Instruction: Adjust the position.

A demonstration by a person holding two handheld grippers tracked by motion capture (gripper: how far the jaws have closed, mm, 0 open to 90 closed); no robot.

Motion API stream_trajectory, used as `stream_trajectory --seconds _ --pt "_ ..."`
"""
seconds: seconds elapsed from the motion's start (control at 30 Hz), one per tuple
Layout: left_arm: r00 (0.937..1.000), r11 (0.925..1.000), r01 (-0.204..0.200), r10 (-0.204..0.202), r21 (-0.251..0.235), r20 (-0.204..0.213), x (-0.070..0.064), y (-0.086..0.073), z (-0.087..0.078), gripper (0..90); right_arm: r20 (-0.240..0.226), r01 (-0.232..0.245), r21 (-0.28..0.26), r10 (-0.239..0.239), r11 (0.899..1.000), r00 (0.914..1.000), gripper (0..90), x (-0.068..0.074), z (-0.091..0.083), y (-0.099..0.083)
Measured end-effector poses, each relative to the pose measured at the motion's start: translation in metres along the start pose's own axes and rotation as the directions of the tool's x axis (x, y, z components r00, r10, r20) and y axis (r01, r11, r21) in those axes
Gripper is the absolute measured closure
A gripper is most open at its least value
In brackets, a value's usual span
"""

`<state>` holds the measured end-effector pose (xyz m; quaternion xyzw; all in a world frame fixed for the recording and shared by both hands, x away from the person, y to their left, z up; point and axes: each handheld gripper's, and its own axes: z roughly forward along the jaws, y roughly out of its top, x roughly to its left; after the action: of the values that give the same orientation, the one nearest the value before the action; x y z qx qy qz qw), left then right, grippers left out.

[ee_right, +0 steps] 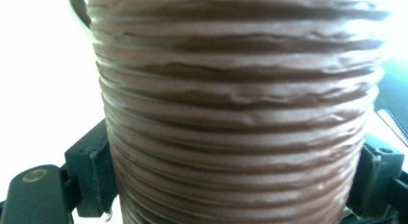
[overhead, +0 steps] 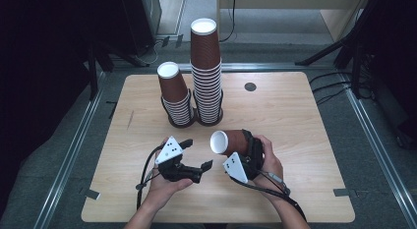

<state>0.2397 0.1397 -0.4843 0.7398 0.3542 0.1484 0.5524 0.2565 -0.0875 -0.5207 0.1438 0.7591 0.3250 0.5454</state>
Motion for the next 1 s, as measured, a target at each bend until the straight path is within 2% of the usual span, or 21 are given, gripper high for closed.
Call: stream_trajectory --seconds 0.23,0.43,0.7,1.0 --pt "0.9999 0.9999 -0.013 0.013 0.003 0.01 -0.003 0.0 0.001 1.2 -0.026 0.056 -0.015 -0.056 0.998 0.9981 12.4 0.008 -0.001 0.004" --pt "0.9995 0.9996 -0.02 0.019 0.019 0.026 -0.006 -0.001 0.005 1.3 -0.03 0.082 -0.019 -0.082 0.996 0.9962 12.4 0.012 -0.001 0.006" --pt "0.9992 0.9999 -0.01 0.01 0.009 0.04 -0.005 -0.001 0.004 5.0 -0.039 0.171 -0.047 -0.173 0.984 0.9842 12.4 0.018 -0.003 0.009" --pt "0.9982 0.9998 -0.017 0.016 0.006 0.057 -0.007 0.0 0.005 8.7 -0.052 0.212 -0.076 -0.216 0.974 0.9749 12.4 0.025 -0.005 0.012"
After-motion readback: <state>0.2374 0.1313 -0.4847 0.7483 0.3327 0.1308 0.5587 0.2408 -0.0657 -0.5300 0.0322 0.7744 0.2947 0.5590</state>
